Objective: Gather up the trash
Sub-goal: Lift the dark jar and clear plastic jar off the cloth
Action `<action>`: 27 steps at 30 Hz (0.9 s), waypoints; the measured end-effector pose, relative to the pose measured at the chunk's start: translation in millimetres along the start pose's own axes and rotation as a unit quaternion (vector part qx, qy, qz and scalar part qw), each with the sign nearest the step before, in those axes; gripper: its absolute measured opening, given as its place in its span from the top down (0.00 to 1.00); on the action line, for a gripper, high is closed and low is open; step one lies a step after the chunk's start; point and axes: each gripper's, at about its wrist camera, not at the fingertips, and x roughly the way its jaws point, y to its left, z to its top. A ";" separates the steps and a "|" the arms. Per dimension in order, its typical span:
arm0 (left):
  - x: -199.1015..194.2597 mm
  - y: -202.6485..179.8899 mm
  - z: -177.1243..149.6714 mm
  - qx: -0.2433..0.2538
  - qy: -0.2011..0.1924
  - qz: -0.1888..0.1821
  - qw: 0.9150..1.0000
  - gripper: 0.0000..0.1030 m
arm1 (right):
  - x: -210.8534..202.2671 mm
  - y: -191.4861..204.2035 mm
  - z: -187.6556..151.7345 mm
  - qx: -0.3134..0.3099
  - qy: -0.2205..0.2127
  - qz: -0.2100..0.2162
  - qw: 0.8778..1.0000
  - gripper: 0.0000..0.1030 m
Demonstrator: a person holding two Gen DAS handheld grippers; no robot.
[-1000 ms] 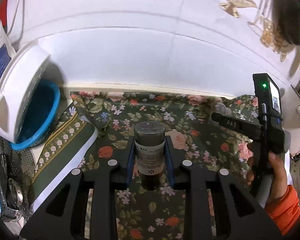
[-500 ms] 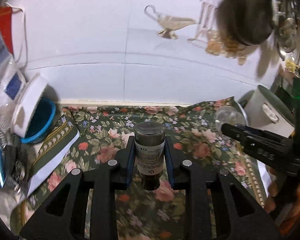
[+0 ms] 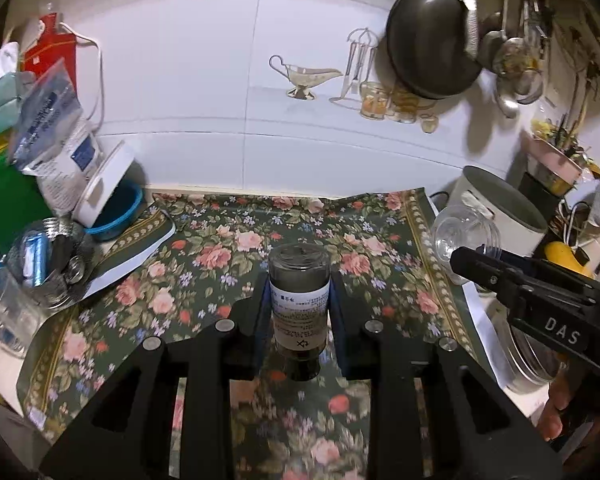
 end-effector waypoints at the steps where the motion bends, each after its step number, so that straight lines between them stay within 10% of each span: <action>1: -5.1 0.1 -3.1 0.001 -0.001 -0.001 1.000 0.74 | -7.3 4.8 -3.6 0.001 -0.002 0.003 1.000 0.65; 27: -180.2 98.6 -159.8 0.046 0.050 -0.055 0.996 0.74 | -129.5 160.1 -160.9 0.101 -0.019 -0.072 0.992 0.65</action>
